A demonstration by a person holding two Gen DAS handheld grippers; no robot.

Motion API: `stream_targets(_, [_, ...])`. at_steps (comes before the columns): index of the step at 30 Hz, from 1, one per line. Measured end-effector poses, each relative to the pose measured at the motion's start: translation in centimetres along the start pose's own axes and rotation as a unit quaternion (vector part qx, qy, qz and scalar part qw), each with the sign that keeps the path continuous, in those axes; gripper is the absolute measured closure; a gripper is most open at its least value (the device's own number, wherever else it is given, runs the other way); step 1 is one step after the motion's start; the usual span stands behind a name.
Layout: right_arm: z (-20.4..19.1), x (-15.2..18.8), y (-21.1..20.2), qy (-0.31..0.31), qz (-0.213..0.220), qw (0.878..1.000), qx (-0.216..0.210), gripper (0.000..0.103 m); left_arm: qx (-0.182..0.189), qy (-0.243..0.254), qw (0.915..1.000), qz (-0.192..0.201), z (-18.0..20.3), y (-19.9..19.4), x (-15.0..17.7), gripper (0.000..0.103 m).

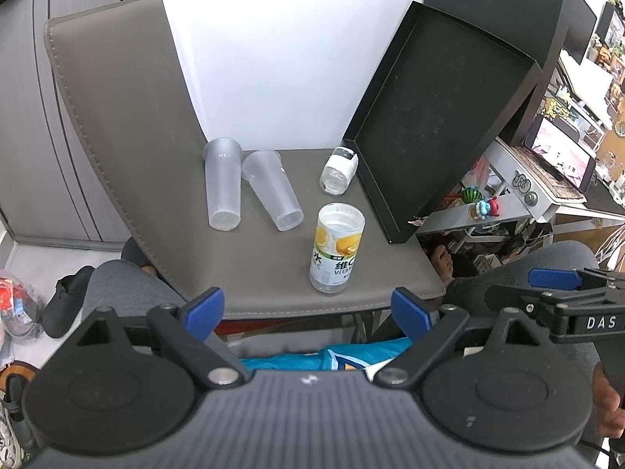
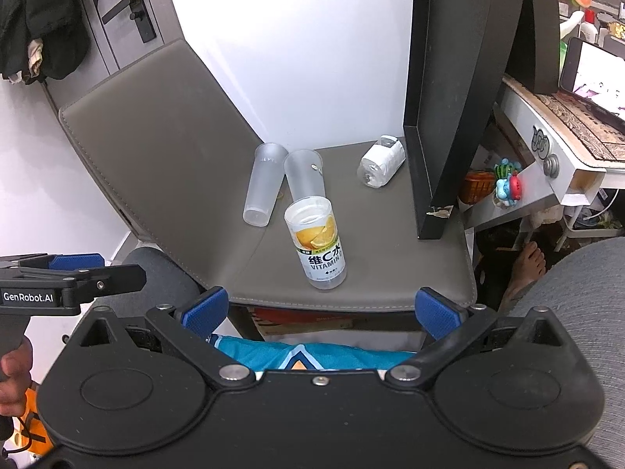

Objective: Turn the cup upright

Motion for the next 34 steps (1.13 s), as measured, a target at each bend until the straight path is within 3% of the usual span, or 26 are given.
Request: stream_targets(34, [-1.1, 0.1, -0.3, -0.016, 0.002, 1.000, 0.005, 0.000, 0.005, -0.001, 0.9997, 0.023, -0.6, -1.1, 0.2, 0.011])
Point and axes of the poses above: each gripper's, at about its wrist camera, not at the fingertips, and y roughly the way its jaws point, z to its right, x to its underside, the point moved 8 cm from there along y, roughly the way its jaws point, and after that the axes turned 13 degrees about x, right-handed, at the moved point
